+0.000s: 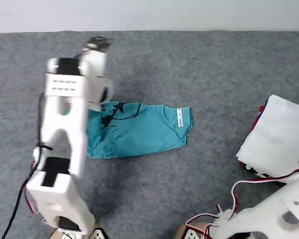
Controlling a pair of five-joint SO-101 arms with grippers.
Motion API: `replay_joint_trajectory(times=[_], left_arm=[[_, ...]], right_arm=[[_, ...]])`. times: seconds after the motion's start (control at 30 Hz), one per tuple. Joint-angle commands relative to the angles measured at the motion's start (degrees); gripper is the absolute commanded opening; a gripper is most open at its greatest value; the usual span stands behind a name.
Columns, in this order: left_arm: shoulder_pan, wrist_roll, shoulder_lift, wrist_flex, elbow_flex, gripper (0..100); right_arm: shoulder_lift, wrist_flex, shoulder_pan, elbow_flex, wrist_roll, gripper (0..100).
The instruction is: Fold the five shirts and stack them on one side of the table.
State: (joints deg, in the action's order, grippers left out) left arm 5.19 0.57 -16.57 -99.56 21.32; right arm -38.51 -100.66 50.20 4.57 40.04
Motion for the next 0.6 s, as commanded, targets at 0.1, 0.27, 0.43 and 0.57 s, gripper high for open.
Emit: replay_joint_trajectory(times=[0.1, 0.27, 0.43, 0.57], left_arm=[[11.8, -7.6, 3.5, -0.8, 2.1, 0], [17.0, -10.3, 3.4, 2.0, 4.7, 0], [20.5, -10.6, -0.1, 4.6, 7.4, 0], [22.3, -12.3, -7.1, 3.5, 14.1, 0]], right_arm=[[-0.3, -2.2, -0.6, 0.3, -0.4, 0.9], [-0.3, -2.2, -0.6, 0.3, -0.4, 0.9], [-0.4, -2.2, -0.6, 0.3, -0.5, 0.9], [-0.7, -2.2, -0.5, 0.3, -0.4, 0.9]])
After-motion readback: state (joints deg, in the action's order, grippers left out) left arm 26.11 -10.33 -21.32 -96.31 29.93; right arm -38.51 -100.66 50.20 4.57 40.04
